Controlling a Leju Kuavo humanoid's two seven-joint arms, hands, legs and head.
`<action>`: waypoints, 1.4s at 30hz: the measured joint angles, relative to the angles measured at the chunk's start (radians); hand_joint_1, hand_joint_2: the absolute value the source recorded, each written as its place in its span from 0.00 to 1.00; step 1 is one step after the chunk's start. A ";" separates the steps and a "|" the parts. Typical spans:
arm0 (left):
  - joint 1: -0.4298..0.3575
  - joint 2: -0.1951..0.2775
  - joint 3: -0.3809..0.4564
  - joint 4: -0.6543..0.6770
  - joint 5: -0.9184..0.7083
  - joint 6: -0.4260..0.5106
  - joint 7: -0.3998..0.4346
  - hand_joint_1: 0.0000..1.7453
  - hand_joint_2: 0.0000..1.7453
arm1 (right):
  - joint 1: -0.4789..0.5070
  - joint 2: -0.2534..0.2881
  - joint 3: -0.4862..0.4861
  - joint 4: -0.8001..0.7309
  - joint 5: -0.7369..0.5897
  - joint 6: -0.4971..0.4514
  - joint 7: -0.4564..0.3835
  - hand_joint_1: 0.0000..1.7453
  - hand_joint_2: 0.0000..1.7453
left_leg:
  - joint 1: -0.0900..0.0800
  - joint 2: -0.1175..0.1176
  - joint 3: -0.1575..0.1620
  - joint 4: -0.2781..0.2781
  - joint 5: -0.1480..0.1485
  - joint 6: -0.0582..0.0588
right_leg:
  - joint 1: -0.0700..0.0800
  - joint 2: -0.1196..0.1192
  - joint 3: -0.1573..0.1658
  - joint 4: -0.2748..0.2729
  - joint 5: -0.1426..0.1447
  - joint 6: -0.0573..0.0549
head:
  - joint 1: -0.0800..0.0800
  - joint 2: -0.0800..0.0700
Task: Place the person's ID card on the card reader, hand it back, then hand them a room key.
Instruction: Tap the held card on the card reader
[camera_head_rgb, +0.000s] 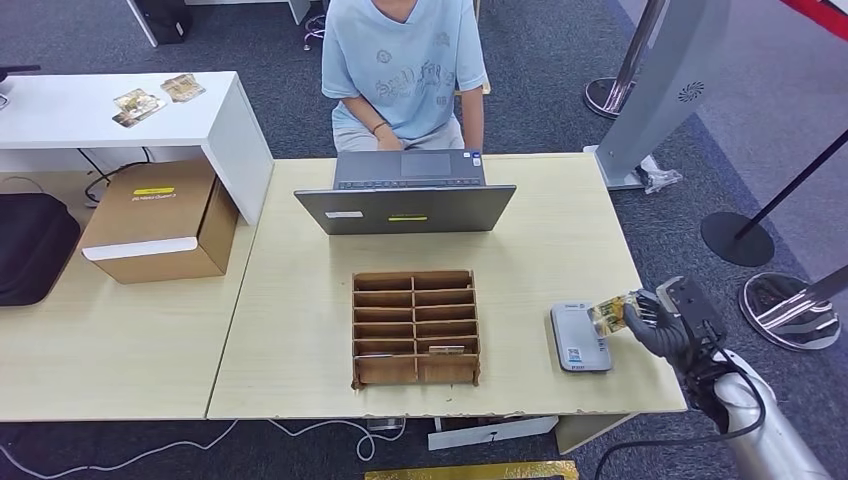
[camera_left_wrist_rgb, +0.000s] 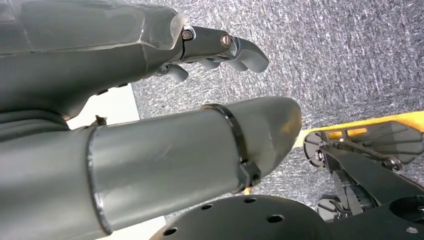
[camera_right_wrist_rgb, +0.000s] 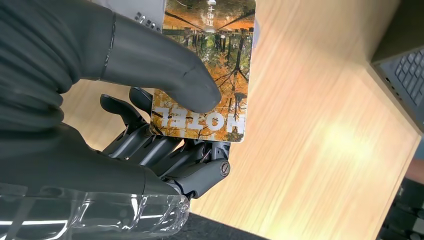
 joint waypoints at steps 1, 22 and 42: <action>0.000 0.000 0.000 0.000 0.000 0.000 0.000 0.00 0.00 | -0.001 0.000 0.008 0.000 -0.001 -0.001 0.000 1.00 1.00 | 0.000 0.000 0.000 0.000 0.000 0.000 | 0.000 0.000 0.000 0.000 0.000 0.000 | 0.000 0.000; 0.001 0.005 0.007 0.002 -0.002 0.000 0.000 0.00 0.00 | -0.004 -0.002 0.088 -0.001 -0.024 -0.018 0.018 1.00 1.00 | 0.000 0.000 0.000 0.000 0.000 0.000 | 0.000 0.000 0.000 0.000 0.000 0.000 | 0.000 0.000; 0.002 0.005 0.007 0.002 -0.014 0.000 0.000 0.00 0.00 | -0.048 -0.003 0.190 0.054 0.141 -0.119 0.029 1.00 1.00 | 0.000 0.001 0.001 0.000 0.000 0.000 | 0.000 0.001 0.001 0.000 0.000 0.000 | 0.000 0.000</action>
